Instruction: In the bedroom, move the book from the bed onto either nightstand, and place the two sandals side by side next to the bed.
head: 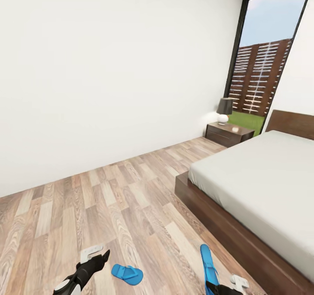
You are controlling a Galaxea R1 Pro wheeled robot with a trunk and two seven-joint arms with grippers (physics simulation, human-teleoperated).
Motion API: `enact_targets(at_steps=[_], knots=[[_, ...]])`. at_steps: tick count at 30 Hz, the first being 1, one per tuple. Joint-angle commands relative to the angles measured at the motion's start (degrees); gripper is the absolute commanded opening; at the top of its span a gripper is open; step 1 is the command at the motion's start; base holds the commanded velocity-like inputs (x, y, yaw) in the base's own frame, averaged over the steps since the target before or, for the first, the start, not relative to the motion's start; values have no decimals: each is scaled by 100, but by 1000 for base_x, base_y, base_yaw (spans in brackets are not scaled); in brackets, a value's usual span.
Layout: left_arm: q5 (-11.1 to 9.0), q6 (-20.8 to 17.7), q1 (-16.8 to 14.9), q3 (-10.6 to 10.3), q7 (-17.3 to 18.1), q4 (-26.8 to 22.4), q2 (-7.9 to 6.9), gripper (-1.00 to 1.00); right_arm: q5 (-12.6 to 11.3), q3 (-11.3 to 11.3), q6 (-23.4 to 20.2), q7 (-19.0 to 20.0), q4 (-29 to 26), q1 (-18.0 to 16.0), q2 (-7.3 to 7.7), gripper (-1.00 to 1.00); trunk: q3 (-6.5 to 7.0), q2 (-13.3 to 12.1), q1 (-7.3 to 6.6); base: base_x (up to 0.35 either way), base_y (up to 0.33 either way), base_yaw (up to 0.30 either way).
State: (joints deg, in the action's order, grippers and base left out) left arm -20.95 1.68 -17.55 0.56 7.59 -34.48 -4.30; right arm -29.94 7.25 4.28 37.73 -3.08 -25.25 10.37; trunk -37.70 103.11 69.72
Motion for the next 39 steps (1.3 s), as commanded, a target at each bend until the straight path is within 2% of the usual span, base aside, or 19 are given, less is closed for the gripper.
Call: enact_targets(at_steps=[1,17,32,39], knots=[[-50,7,-2,6,32,3,-1,100,-38,40,29,7,9,-7,0,-100,-5,3,-1,0,0,-300],[-50,-1,-2,6,32,3,-1,100,-38,40,20,15,9,-7,0,-100,-5,3,-1,117,-108,-300],[-59,7,0,6,31,12,-1,100,-38,40,20,13,9,-7,0,-100,-5,3,-1,7,-8,-299],[-59,-1,-1,6,30,12,-1,100,-38,48,20,14,9,-7,0,-100,-5,3,-1,223,-100,-98]])
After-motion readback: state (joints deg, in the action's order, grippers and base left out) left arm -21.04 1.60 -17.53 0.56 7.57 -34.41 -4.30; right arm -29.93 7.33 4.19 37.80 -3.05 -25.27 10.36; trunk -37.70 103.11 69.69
